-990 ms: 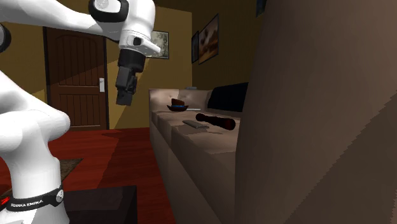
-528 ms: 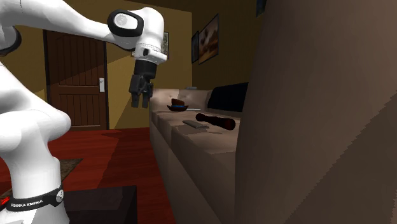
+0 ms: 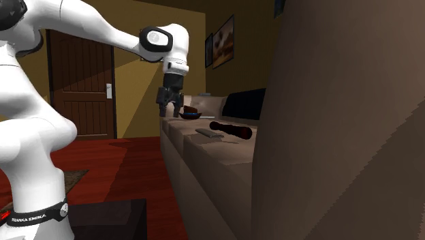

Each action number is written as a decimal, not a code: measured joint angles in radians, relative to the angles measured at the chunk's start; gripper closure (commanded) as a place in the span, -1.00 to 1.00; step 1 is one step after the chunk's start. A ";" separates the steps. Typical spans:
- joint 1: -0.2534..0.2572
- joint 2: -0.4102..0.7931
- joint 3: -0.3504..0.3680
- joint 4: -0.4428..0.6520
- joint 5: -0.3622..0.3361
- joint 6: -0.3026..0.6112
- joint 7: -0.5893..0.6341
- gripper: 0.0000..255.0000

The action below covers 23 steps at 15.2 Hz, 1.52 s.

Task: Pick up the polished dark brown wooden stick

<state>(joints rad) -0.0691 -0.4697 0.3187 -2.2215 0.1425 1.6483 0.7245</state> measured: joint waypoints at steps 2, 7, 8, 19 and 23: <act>-0.014 0.062 0.042 0.037 0.002 0.039 0.103 -1.00; -0.051 0.248 0.126 0.180 -0.044 0.105 0.357 -1.00; -0.054 0.293 0.145 0.222 -0.061 0.111 0.414 -1.00; 0.017 0.767 0.180 0.714 -0.313 0.081 0.967 -1.00; 0.049 0.862 0.157 0.830 -0.359 0.058 1.050 -1.00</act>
<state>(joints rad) -0.0200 0.3919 0.4756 -1.3915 -0.2163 1.7065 1.7749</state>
